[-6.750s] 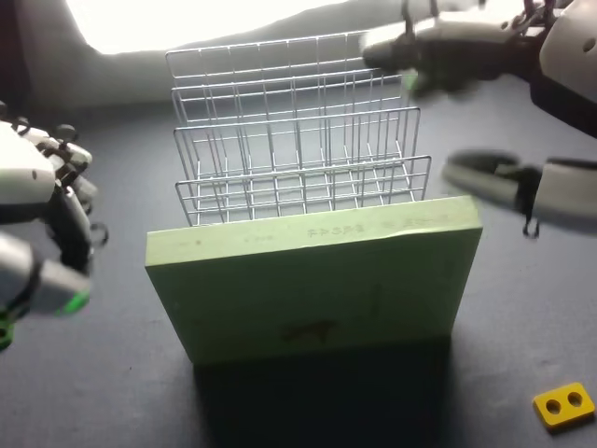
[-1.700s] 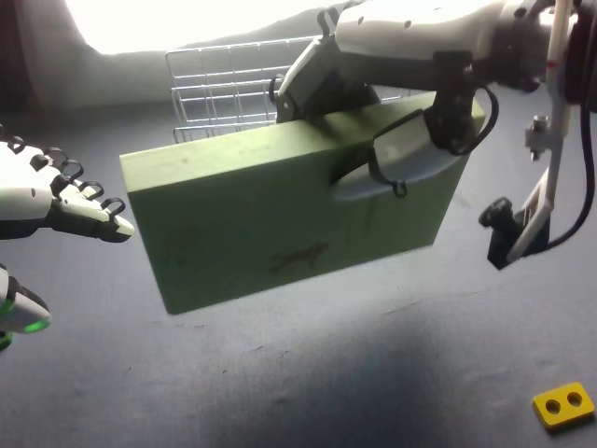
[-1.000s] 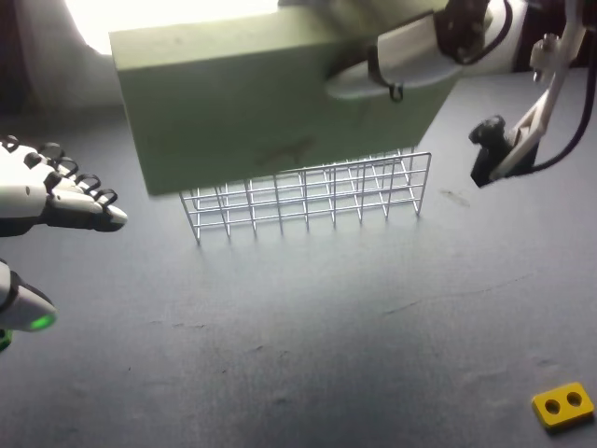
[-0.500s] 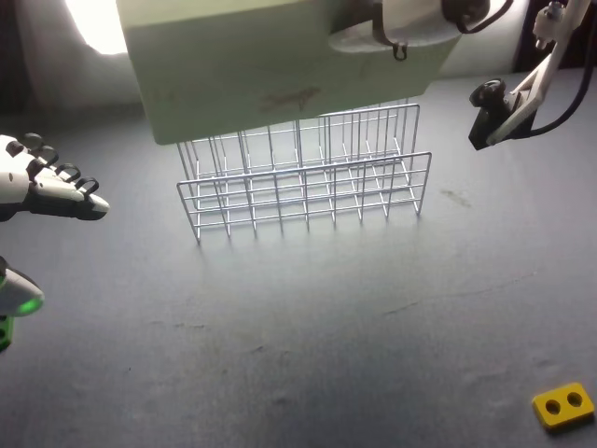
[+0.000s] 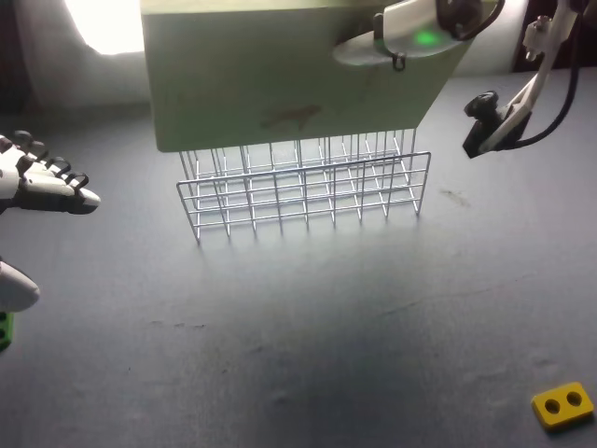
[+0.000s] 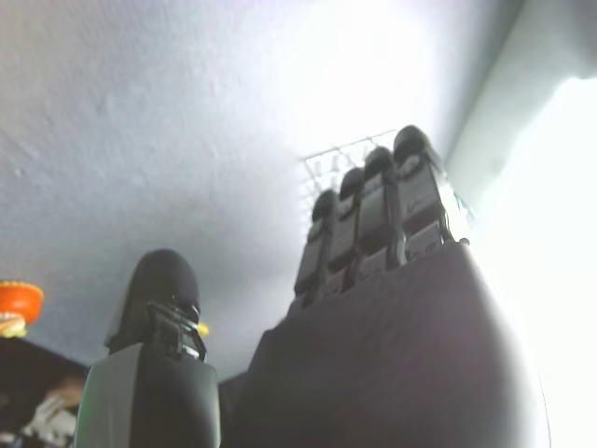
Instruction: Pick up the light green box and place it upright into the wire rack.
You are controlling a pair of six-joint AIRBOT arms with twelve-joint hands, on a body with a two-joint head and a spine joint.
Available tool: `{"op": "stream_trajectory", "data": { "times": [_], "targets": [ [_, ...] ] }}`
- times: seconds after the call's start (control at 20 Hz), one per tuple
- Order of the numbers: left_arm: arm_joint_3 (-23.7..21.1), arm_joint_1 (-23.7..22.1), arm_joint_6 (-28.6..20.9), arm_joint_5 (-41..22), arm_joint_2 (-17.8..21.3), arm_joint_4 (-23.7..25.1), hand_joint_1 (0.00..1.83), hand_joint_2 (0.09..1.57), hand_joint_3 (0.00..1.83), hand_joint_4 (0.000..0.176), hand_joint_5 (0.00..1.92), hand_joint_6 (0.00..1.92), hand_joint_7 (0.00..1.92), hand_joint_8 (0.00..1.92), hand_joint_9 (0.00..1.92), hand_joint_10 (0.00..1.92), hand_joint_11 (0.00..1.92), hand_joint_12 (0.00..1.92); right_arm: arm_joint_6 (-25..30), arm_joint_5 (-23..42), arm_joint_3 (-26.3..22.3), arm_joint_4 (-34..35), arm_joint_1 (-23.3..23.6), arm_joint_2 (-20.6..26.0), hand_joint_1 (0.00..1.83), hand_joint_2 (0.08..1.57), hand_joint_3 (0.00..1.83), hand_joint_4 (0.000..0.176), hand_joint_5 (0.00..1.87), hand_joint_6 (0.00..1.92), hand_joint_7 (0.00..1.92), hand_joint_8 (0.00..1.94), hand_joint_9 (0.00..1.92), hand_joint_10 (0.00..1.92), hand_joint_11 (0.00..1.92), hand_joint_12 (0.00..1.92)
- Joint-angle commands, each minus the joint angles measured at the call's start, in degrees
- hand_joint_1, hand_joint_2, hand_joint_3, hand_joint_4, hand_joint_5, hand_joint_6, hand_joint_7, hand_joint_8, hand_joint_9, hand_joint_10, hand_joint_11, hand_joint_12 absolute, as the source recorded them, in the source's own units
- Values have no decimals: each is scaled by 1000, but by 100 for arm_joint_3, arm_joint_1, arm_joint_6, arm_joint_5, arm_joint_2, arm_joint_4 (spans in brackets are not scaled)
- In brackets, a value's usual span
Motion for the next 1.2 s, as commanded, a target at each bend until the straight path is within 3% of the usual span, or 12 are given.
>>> {"op": "stream_trajectory", "data": {
  "times": [0.0,0.45,0.5,0.55,0.6,0.7,0.8,0.85,0.9,1.15],
  "targets": [
    [40,-29,33,405,-4,83,290,1264,0,0,0,0,2,0,0,0,0,2,22,593,23,8,33,19,1363,1146,0,0,876,998,939,1147,835,1386,606,1699],
    [181,43,123,404,-18,83,295,1261,0,0,5,2,0,0,0,0,0,0,6,512,280,36,-195,-158,1358,1177,2,0,831,1022,889,1268,752,1494,578,1767],
    [184,48,123,404,-18,83,281,1265,2,0,0,0,0,0,0,0,0,0,6,493,279,51,-201,-163,1258,1158,0,0,893,983,926,1284,778,1460,568,1791],
    [186,48,122,404,-18,83,281,1266,2,0,0,0,0,0,0,0,2,1,6,467,279,58,-201,-164,1337,1175,1,0,851,1004,891,1299,740,1489,569,1800],
    [183,48,121,403,-18,83,293,1263,1,0,0,0,0,0,0,0,8,4,6,424,277,58,-186,-162,1266,1152,0,0,927,909,929,1311,771,1471,576,1828],
    [171,48,121,402,-18,83,281,1261,0,0,5,2,0,0,0,0,0,0,7,367,261,56,-94,-126,1352,1184,2,0,850,1001,865,1339,719,1509,563,1826],
    [167,47,121,401,-18,83,263,1264,1,0,4,1,0,0,0,0,4,2,9,283,153,49,51,-25,1358,1180,0,0,850,1005,876,1303,734,1502,576,1804],
    [169,47,121,401,-17,83,280,1261,0,0,14,5,6,2,3,1,4,3,11,175,74,46,110,31,1263,1157,0,0,901,963,932,1291,797,1461,585,1803],
    [170,47,121,401,-17,83,278,1264,1,0,8,2,0,0,0,0,0,0,12,97,-2,44,144,78,1340,1170,1,0,852,1003,895,1270,771,1483,591,1788],
    [173,45,120,394,-17,83,297,1258,0,0,7,3,0,0,0,0,0,0,15,77,-121,208,165,191,1361,1170,1,0,834,1041,905,1228,772,1472,592,1770]
  ]
}}
